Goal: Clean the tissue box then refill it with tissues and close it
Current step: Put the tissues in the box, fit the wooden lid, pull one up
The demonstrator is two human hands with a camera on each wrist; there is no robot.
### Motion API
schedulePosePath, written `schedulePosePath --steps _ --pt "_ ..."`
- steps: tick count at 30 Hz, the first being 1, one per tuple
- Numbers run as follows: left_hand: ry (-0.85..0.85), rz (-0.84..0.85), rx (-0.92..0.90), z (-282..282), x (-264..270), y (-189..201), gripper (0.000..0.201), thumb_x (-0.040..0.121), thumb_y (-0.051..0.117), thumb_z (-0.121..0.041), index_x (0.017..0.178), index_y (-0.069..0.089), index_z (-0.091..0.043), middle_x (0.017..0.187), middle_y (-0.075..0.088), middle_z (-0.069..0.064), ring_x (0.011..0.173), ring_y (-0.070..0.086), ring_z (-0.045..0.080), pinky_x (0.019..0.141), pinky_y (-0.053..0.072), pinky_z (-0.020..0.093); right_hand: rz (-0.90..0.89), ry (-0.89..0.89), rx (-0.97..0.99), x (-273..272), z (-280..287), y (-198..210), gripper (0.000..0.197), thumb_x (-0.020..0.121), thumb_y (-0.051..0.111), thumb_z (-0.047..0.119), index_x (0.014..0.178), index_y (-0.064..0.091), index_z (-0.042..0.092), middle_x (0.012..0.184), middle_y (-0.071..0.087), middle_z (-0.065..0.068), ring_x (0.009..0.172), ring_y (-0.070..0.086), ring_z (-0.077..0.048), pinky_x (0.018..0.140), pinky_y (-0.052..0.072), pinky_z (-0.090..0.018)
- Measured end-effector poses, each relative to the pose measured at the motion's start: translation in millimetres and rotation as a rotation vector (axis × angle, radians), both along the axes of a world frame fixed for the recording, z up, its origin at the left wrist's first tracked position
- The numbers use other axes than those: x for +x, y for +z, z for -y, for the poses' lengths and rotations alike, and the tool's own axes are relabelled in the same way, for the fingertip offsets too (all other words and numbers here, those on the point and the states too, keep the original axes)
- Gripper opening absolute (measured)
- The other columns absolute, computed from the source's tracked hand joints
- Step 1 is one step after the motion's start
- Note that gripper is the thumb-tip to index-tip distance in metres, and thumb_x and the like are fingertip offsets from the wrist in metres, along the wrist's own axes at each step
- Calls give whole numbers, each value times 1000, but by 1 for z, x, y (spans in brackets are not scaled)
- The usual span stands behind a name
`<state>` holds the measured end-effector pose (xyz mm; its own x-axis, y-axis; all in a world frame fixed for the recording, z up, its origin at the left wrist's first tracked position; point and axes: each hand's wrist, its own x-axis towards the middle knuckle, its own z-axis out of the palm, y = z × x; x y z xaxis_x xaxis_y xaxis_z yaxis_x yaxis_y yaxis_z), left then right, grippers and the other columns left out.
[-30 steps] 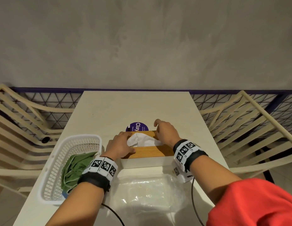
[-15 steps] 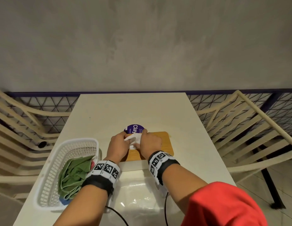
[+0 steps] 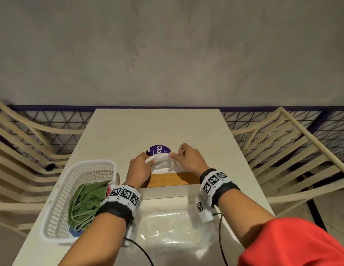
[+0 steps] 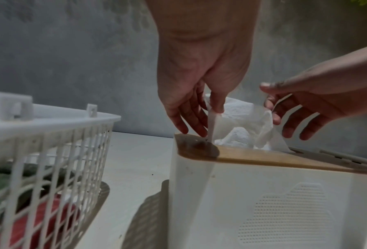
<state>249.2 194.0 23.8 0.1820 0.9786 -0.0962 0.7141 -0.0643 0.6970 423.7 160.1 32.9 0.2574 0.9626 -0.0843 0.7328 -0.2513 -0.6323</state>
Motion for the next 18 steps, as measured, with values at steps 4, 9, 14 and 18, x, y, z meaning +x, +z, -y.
schedulePosePath --steps 4,9,14,18 --pt "-9 -25 25 0 1 3 10 91 54 -18 85 53 -10 83 56 7 74 50 23 64 35 28 458 123 -66 -28 10 -8 64 74 59 63 113 43 15 99 57 -2 83 60 -24 61 39 -30" --pt "-40 -64 14 -2 -6 5 11 90 56 -16 81 51 -12 82 57 6 75 51 22 65 35 28 288 46 -17 -11 3 -1 24 80 45 -3 95 58 10 98 66 -10 82 59 -27 63 40 -28" --pt "-51 -77 8 -3 -14 2 12 90 55 -15 79 52 -11 87 62 11 78 54 24 66 35 29 271 137 294 6 14 13 32 82 49 -5 102 63 16 103 63 -2 95 54 -21 72 45 -33" --pt "-121 -46 -111 -3 -17 1 35 80 70 -28 105 52 -10 98 58 4 87 50 19 66 35 26 210 80 17 7 25 0 69 72 76 39 129 39 22 122 49 -2 110 47 -24 81 46 -39"
